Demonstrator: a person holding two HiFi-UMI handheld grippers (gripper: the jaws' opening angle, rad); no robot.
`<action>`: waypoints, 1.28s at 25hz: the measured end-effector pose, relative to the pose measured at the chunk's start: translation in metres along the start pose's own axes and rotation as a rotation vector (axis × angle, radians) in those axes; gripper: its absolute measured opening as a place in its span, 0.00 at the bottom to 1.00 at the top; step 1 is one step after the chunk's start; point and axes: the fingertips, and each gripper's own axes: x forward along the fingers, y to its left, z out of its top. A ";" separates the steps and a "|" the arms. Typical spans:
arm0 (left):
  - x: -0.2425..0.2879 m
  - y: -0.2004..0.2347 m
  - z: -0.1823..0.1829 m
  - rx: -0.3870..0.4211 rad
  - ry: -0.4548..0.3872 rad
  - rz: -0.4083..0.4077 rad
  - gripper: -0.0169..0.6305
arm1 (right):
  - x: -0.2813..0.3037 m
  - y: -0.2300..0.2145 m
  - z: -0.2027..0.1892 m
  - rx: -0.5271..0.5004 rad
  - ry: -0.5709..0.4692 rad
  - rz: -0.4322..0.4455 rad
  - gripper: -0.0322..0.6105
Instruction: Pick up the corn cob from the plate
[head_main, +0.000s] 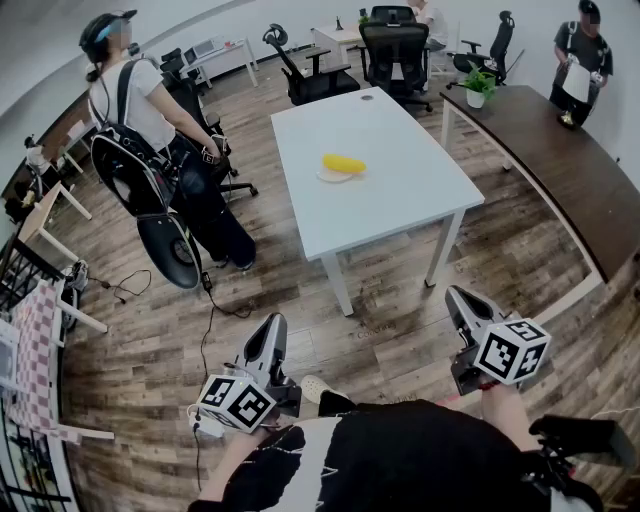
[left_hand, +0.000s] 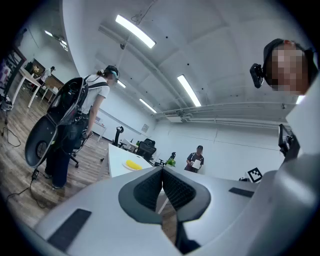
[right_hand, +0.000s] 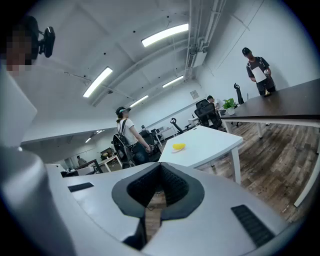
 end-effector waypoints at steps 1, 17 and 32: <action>-0.001 0.001 -0.001 -0.001 -0.002 0.002 0.05 | 0.000 0.001 -0.001 0.001 0.001 0.002 0.07; 0.032 0.021 0.005 -0.030 -0.019 -0.010 0.05 | 0.023 -0.013 -0.003 0.058 0.016 0.021 0.07; 0.149 0.105 0.060 0.020 0.021 -0.218 0.05 | 0.152 -0.012 0.029 0.110 0.032 -0.093 0.07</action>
